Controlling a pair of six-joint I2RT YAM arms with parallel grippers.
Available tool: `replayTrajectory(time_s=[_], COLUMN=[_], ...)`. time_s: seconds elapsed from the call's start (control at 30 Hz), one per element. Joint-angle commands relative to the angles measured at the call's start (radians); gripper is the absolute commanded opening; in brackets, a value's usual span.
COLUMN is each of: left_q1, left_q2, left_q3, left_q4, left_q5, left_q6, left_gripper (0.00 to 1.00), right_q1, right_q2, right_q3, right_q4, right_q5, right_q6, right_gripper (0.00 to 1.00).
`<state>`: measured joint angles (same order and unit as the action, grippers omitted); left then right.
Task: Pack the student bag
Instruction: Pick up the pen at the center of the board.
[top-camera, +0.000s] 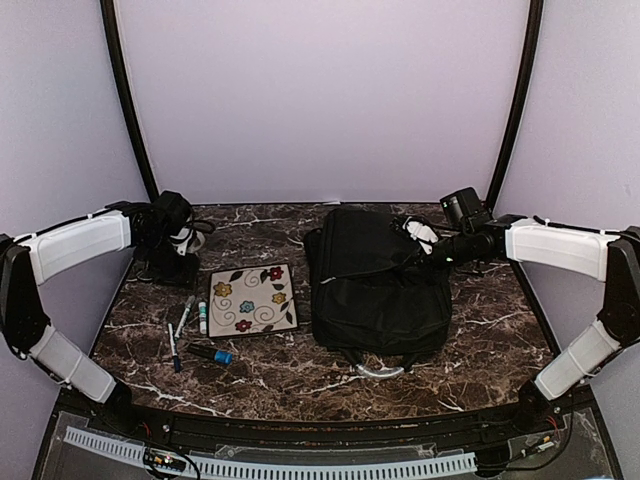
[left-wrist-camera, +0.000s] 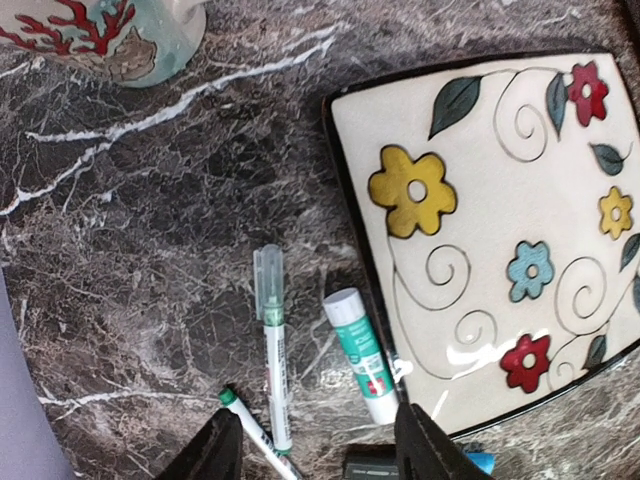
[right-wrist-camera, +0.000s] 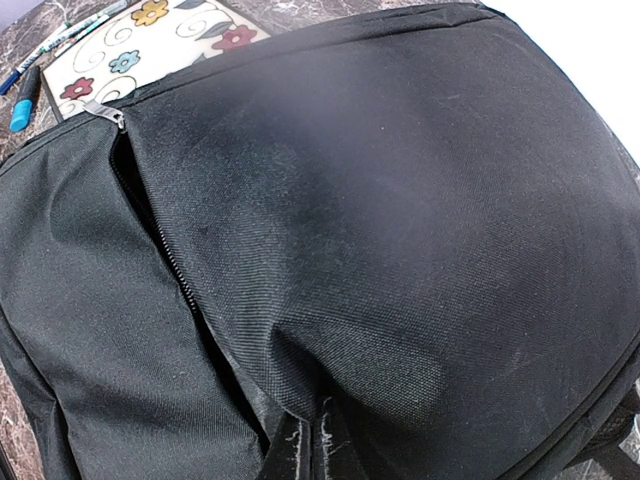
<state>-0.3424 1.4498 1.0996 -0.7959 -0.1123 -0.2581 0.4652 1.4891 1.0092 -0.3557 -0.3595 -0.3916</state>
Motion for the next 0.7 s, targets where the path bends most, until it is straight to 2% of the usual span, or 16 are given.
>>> replayTrajectory(time_s=[0.0, 0.3, 0.67], left_q1=[0.024, 0.082, 0.085], left_q2=[0.066, 0.166, 0.239], left_q3=[0.012, -0.035, -0.044], left_q4=[-0.104, -0.037, -0.008], left_q5=[-0.049, 0.000, -0.039], left_q6=[0.112, 0.154, 0.133], left_gripper=[0.52, 0.39, 0.35], right_q1=[-0.014, -0.014, -0.014], right_q2=[0.014, 0.006, 0.007], right_q3=[-0.001, -0.004, -0.005], right_q4=[0.058, 0.057, 0.056], right_q5=[0.004, 0.009, 0.008], right_q6=[-0.010, -0.013, -0.020], right_gripper=[0.00, 0.00, 0.00])
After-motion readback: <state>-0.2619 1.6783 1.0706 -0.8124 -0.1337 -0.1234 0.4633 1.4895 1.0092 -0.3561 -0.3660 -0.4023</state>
